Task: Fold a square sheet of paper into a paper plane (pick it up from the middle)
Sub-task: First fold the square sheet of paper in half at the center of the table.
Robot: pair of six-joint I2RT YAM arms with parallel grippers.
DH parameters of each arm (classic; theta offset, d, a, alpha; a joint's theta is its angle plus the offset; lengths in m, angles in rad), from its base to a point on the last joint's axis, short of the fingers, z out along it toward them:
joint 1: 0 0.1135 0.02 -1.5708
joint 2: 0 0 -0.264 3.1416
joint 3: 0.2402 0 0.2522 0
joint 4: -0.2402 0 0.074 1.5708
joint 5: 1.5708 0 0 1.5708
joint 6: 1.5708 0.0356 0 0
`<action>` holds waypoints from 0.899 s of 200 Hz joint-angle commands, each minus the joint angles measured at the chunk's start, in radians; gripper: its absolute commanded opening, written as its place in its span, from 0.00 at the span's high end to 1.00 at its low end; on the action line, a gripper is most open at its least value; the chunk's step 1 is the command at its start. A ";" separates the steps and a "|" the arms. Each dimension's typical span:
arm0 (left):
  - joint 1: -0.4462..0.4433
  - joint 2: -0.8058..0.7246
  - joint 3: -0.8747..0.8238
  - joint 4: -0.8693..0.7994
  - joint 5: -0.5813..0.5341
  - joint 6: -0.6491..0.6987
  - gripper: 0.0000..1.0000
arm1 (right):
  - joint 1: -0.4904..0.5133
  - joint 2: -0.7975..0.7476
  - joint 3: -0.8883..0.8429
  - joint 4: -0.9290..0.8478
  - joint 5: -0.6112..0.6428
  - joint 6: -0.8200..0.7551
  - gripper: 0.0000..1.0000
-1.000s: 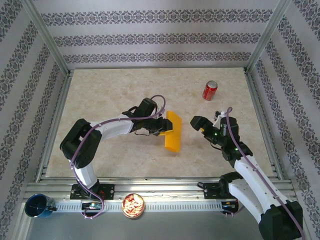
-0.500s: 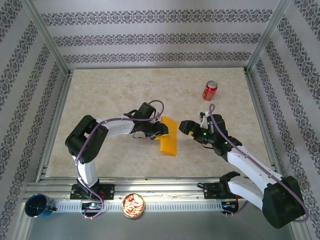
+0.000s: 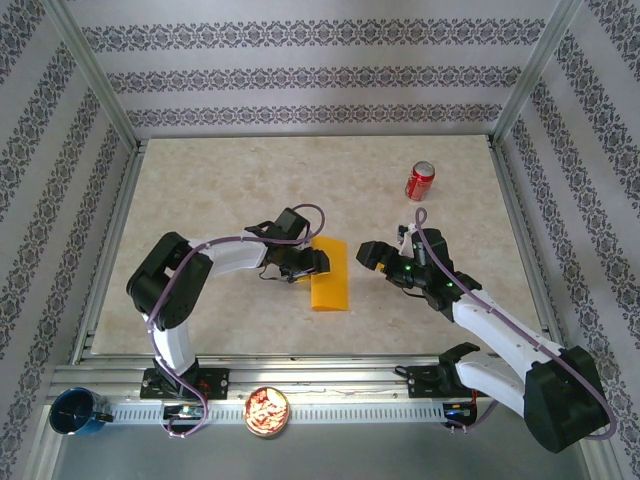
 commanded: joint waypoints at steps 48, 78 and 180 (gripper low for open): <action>0.008 -0.061 0.011 -0.139 -0.109 0.061 0.44 | 0.033 0.054 0.048 0.036 0.002 0.006 0.10; 0.007 -0.058 0.016 -0.167 -0.128 0.066 0.45 | 0.037 0.073 0.057 0.036 0.000 0.006 0.10; 0.008 -0.032 0.015 -0.115 -0.131 -0.026 0.45 | 0.043 0.096 0.063 0.033 0.000 0.002 0.09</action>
